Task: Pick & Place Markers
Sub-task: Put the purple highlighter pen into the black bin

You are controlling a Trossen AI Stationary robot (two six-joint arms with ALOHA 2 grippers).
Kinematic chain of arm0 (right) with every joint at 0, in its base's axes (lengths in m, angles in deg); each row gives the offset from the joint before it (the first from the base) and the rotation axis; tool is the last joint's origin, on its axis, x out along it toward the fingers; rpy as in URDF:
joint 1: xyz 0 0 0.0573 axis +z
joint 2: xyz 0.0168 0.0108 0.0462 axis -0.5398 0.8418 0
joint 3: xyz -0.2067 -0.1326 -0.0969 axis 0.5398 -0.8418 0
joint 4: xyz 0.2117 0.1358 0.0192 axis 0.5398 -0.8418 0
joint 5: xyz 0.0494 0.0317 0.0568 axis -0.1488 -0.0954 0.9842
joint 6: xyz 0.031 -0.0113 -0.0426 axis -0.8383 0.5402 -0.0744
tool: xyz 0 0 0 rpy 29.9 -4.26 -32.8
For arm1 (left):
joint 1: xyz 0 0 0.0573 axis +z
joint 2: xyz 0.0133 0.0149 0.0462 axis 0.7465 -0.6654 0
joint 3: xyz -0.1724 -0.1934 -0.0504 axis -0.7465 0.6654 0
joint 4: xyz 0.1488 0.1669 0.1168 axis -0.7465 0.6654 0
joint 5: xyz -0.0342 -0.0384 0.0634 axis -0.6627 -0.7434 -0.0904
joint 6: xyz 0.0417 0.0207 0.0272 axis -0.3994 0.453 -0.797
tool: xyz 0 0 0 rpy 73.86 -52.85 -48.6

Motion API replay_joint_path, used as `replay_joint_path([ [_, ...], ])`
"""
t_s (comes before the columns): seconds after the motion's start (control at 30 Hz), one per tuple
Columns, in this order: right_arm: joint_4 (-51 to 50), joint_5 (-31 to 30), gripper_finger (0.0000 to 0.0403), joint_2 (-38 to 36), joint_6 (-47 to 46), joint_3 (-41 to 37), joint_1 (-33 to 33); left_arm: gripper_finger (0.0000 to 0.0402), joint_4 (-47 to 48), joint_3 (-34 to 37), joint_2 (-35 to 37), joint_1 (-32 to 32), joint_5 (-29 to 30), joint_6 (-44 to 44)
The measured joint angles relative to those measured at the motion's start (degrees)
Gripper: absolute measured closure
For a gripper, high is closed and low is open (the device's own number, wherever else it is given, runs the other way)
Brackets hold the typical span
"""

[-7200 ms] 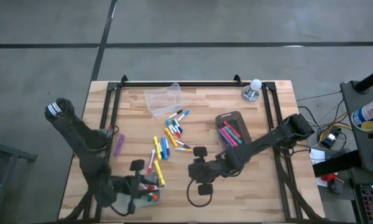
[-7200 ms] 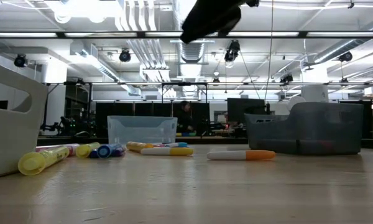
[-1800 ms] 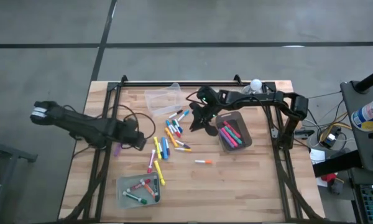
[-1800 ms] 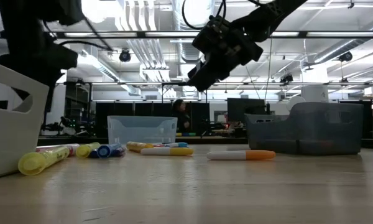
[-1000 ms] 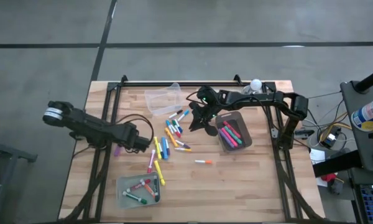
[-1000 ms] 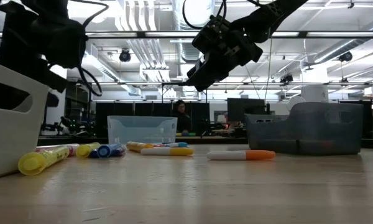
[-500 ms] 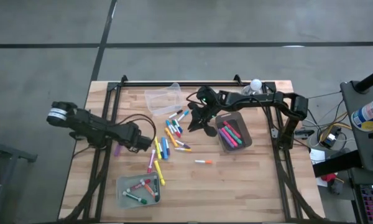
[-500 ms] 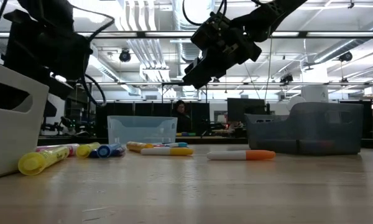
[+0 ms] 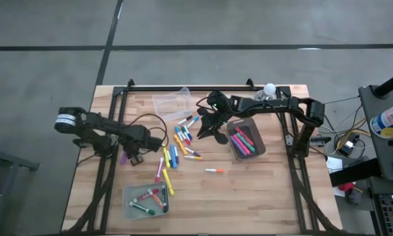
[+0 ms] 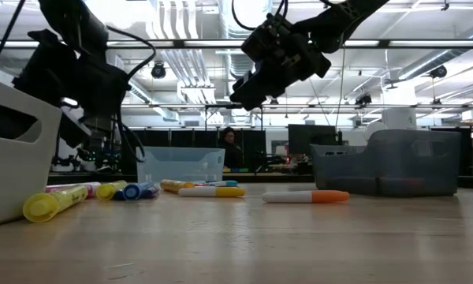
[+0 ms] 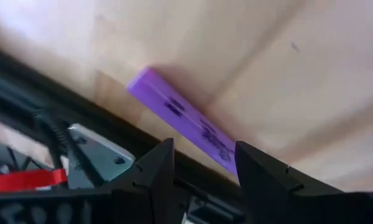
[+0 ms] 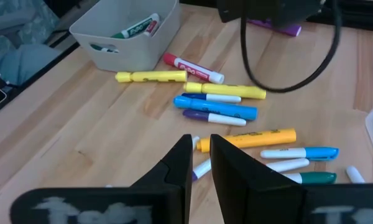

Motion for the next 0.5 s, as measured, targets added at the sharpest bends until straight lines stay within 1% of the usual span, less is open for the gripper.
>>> replay_joint_path([
  [0.1, 0.4, 0.0, 0.0351, 0.0, 0.0, 0.0, 0.1, 0.0237, 0.0, 0.1, -1.2, 0.0, -1.7, -4.0],
  [0.2, 0.4, 0.0, 0.0351, 0.0, 0.0, 0.0, 0.1, 0.0237, -0.7, 1.2, -2.5, 0.1, -4.7, -6.2],
  [0.5, 0.5, 0.0, 0.0351, 0.0, 0.2, 0.0, 0.1, 0.0237, -4.7, 3.8, -7.5, 0.2, -6.1, -7.7],
])
